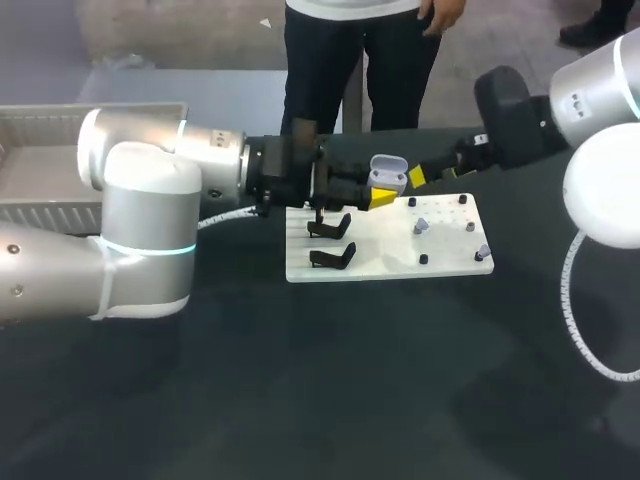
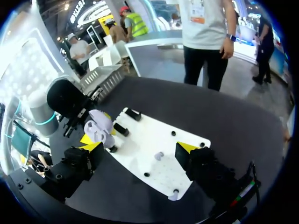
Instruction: Pick up each earbud case from the left stands, insert the matching earbuds, close the lid, and place the case in the box.
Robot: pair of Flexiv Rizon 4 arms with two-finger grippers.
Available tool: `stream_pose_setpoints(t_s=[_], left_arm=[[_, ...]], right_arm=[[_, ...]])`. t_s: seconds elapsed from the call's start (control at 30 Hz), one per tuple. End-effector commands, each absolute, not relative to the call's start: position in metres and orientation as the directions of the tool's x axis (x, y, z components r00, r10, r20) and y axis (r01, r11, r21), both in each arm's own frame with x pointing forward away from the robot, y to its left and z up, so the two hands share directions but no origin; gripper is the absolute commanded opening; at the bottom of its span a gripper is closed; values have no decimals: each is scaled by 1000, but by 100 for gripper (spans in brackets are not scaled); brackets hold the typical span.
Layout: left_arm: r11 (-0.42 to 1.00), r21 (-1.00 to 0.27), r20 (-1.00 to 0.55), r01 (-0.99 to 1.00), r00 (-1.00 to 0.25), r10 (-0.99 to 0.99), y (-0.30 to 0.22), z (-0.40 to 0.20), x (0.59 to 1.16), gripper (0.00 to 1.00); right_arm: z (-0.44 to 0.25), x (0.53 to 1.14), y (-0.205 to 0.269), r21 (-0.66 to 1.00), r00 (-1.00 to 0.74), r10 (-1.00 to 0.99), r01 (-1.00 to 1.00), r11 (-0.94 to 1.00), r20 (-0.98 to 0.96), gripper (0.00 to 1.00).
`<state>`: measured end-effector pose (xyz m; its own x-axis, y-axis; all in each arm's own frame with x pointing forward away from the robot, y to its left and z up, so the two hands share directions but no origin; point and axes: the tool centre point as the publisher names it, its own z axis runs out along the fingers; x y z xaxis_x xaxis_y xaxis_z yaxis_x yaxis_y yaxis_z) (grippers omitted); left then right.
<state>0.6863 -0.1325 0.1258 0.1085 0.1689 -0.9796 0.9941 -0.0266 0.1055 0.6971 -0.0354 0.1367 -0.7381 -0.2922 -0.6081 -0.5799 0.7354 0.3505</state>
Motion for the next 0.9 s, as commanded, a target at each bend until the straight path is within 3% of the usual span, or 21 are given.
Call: stream_pose_setpoints(t_s=[0.03,0.47,0.9], left_arm=[[1,110,-987,994,109,121,-122,130,678,0],[-4,39,-997,999,39,64,-111,143,666,0],[15,117,-993,993,117,8,-103,148,656,0]], right_arm=[[143,685,-53,311,-750,-284,-543,780,-597,100],[126,669,-94,154,-824,-322,-434,888,-466,100],[100,660,-116,-16,-871,-354,-371,928,-341,100]])
